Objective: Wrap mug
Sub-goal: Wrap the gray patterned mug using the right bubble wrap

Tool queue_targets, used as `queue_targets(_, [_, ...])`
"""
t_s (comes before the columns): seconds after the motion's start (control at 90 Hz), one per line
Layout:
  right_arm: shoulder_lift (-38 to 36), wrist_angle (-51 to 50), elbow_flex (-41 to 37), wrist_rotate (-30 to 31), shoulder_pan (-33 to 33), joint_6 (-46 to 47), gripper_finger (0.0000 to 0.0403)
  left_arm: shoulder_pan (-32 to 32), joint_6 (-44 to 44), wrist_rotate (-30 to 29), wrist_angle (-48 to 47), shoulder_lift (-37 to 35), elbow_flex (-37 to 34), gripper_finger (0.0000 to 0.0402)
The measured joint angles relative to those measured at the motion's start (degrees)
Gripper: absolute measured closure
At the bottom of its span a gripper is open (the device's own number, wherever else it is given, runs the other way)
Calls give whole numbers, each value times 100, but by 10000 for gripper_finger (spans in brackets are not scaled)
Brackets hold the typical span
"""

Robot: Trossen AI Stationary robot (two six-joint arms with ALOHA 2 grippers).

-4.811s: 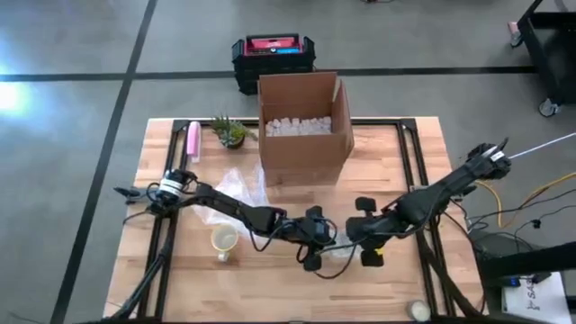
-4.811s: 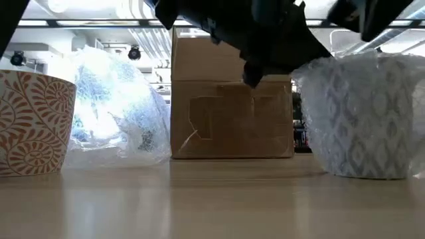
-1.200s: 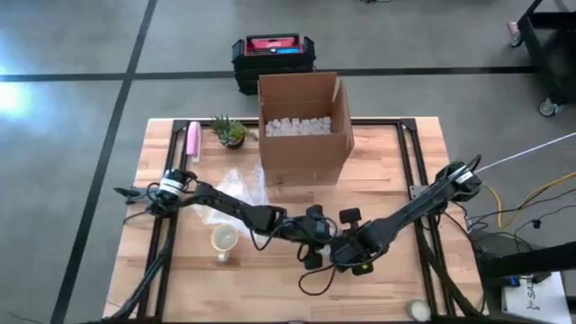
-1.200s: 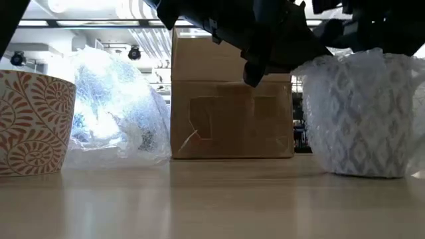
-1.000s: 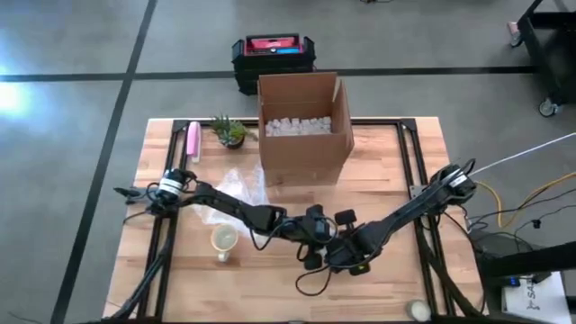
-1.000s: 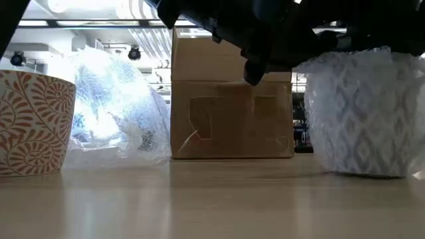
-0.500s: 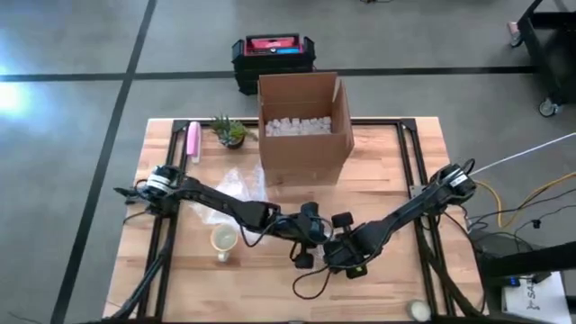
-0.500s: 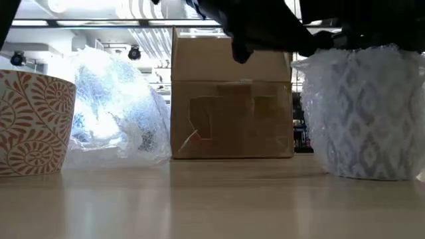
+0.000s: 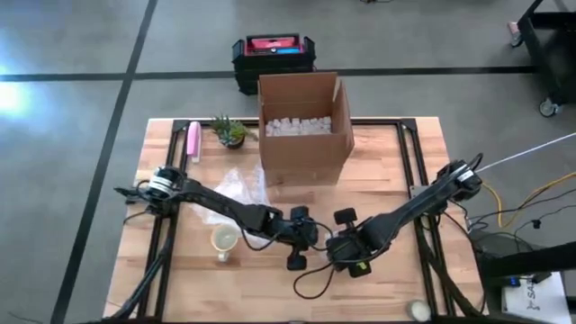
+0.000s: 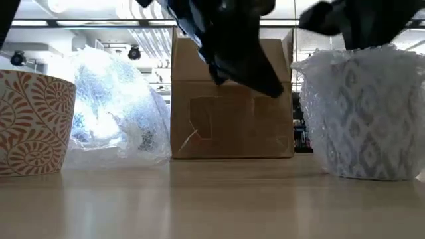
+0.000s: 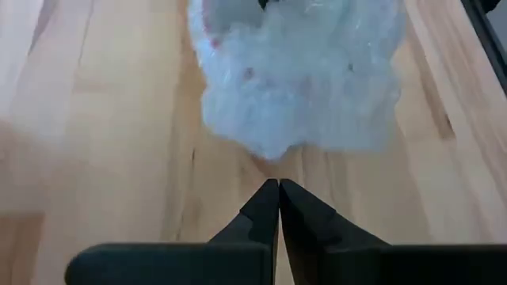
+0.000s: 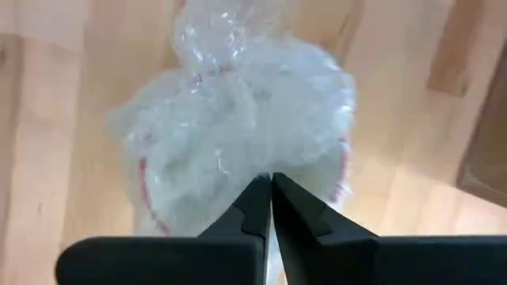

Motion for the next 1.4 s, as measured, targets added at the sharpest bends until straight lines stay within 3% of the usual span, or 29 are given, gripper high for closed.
queue_targets(0.2, [-24,744,-13,293,-18,-97,403,0,191,0,291,13,0,402])
queue_targets(0.622, [242,1915,-1176,413,-106,-44,403,-15,226,7,275,13,-15,402])
queue_targets(0.756, [249,2163,-1274,-127,-141,-46,403,-15,244,26,273,13,-24,402])
queue_targets(0.967, [266,2166,-1304,-613,-173,42,403,-6,267,17,382,13,-22,402])
queue_targets(1.4, [-377,1407,-610,-76,-152,-45,403,-15,267,9,384,11,-11,402])
